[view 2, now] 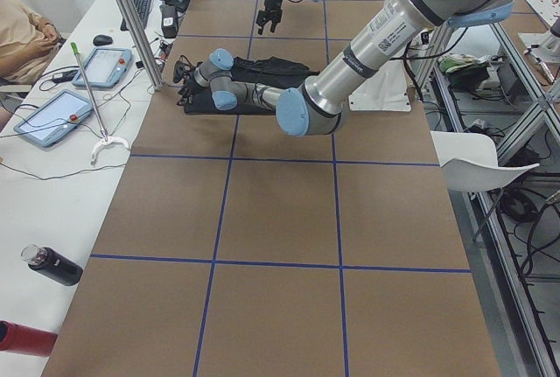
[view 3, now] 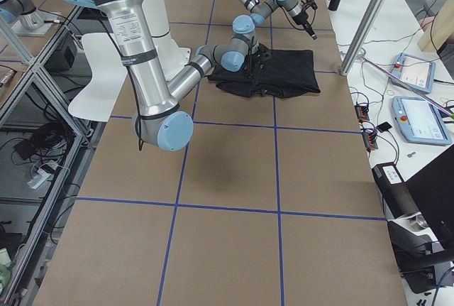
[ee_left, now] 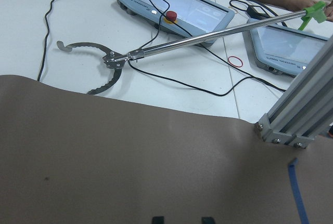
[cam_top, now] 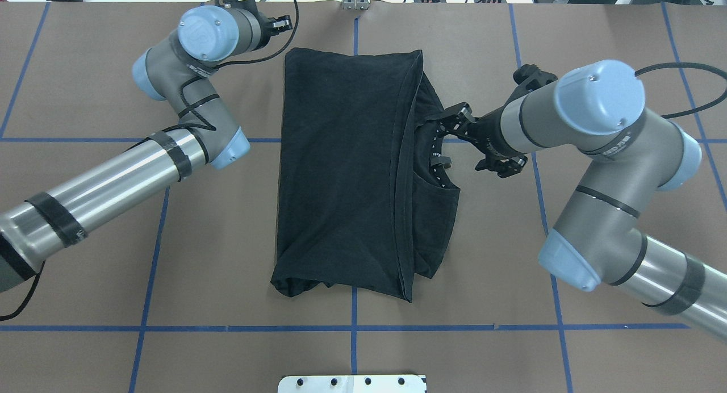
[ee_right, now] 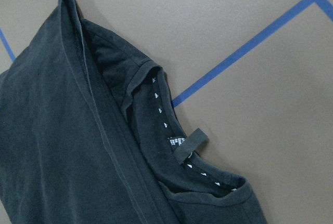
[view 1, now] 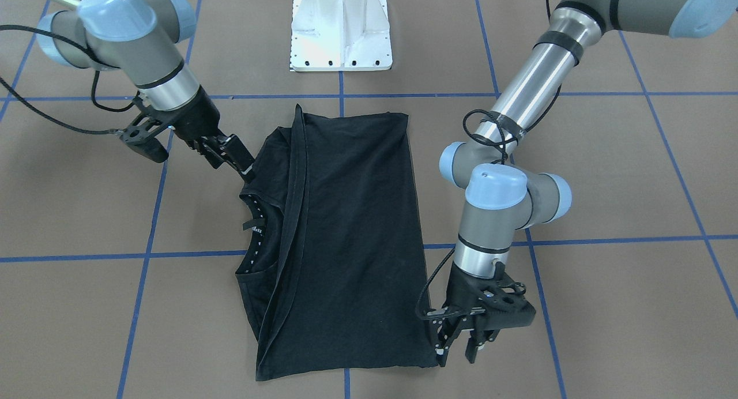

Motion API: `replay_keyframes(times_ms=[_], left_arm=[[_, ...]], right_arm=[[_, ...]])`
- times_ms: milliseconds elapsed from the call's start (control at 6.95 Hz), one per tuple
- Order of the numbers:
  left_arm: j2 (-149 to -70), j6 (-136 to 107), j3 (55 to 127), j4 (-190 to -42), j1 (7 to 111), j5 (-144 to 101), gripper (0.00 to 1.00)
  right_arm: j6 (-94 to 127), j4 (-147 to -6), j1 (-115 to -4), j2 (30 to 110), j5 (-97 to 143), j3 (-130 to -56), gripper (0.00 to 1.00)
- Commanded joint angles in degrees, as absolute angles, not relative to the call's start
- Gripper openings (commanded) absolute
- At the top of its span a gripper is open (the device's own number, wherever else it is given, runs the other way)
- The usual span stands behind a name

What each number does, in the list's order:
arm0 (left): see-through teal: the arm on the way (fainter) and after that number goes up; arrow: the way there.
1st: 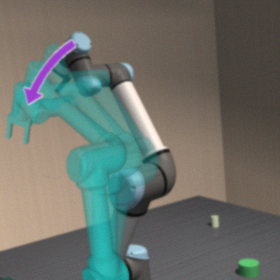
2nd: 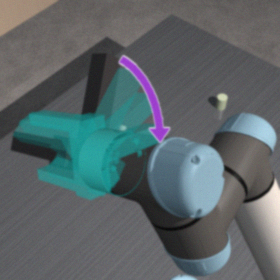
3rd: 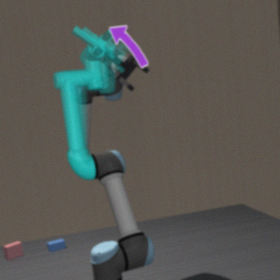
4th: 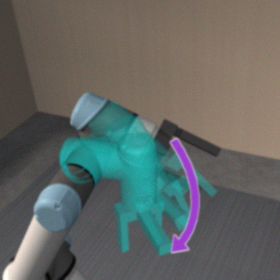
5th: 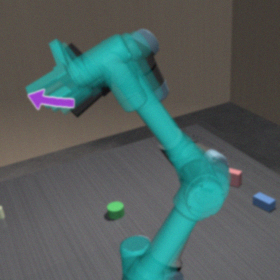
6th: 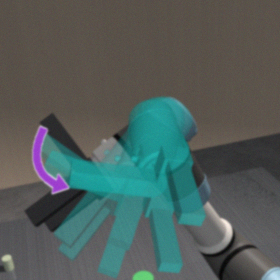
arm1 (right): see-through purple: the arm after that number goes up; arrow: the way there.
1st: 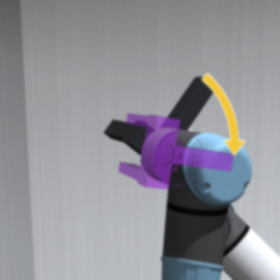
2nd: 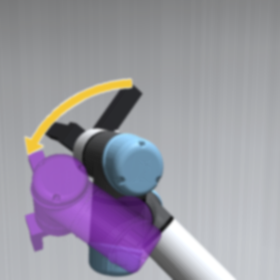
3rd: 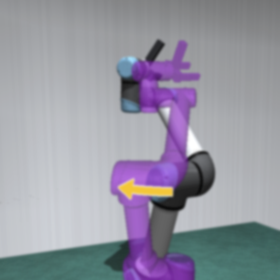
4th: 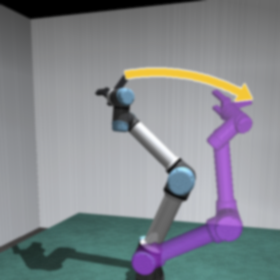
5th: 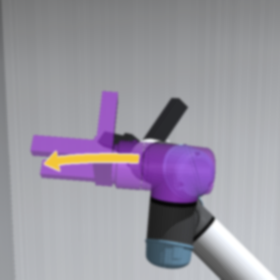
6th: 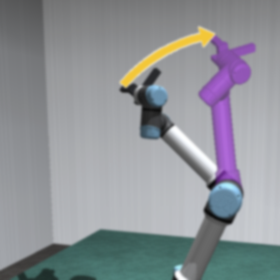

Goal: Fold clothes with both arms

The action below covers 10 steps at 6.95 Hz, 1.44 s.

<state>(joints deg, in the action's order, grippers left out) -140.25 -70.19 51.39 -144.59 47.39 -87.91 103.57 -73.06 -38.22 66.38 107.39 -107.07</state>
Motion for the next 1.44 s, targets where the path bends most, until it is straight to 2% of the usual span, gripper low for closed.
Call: replay_keyframes(times_ms=[0,144,288,432,575,719,863,1007,1295], left_arm=[[-132.3,-69.9,62.9,-141.5,50.3,-97.7,1.00],[-127.1,-65.8,68.5,-141.6,50.7,-100.2,1.00],[-123.3,-60.7,73.9,-141.5,51.5,-101.4,1.00],[-120.2,-59.9,77.0,-140.3,52.3,-103.5,1.00],[-115.2,-57.1,82.3,-139.8,53.3,-104.8,1.00],[-112.4,-56.2,84.3,-139.7,53.4,-104.9,1.00],[-112.3,-56.8,84.7,-139.7,53.4,-104.8,1.00],[-112.2,-56.9,84.7,-139.7,53.3,-104.8,1.00],[-112.2,-57.0,84.6,-139.7,53.3,-104.7,1.00]], right_arm=[[99.6,-82.8,-29.4,61.4,102.6,-107.5,0.97],[88.4,-87.5,-24.0,59.9,98.5,-107.3,0.92],[80.2,-94.5,-20.9,56.9,95.9,-107.3,0.92],[74.5,-100.5,-19.0,55.7,95.3,-107.3,0.88],[66.3,-105.2,-16.5,54.9,91.3,-107.1,0.81],[58.5,-110.4,-13.3,53.1,87.8,-105.9,0.62],[56.3,-112.9,-12.1,51.3,86.0,-104.4,0.48],[54.4,-112.9,-11.4,50.5,85.7,-103.0,0.41],[52.7,-112.9,-11.3,48.6,85.2,-100.4,0.38]])
